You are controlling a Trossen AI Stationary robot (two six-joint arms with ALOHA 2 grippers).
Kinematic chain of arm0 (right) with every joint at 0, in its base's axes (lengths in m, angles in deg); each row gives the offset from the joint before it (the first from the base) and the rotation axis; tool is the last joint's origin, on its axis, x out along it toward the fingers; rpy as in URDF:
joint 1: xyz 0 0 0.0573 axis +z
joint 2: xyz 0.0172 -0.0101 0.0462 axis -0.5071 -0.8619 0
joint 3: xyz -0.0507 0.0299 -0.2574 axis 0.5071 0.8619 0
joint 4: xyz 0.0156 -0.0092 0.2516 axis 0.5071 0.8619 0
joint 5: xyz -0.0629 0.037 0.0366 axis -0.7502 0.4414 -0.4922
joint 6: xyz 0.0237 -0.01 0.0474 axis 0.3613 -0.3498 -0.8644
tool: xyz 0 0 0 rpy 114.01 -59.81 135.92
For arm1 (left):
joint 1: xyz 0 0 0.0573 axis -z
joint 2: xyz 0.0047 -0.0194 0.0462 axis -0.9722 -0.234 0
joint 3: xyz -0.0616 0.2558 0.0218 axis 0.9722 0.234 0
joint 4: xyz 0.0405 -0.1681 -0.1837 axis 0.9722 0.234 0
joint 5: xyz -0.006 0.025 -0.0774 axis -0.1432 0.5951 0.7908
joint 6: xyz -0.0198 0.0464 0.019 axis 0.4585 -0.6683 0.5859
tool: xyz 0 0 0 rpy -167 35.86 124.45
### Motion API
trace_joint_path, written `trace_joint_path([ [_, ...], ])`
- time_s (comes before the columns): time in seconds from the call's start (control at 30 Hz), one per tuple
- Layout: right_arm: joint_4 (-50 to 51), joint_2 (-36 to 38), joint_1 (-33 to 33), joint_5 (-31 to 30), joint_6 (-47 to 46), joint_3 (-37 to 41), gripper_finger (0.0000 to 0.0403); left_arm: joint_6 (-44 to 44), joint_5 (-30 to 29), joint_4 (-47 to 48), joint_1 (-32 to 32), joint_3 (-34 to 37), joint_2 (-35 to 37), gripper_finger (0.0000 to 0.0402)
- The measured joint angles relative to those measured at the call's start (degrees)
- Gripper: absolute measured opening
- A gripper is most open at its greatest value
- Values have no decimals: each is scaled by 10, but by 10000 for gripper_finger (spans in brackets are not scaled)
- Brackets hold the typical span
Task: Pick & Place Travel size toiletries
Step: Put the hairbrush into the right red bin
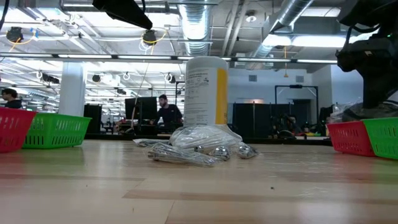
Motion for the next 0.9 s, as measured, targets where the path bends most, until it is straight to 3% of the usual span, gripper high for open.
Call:
trace_joint_path([
  [0.9,27,0,-2,0,22,-16,61,-2,0,-9,0,0,0,58],
])
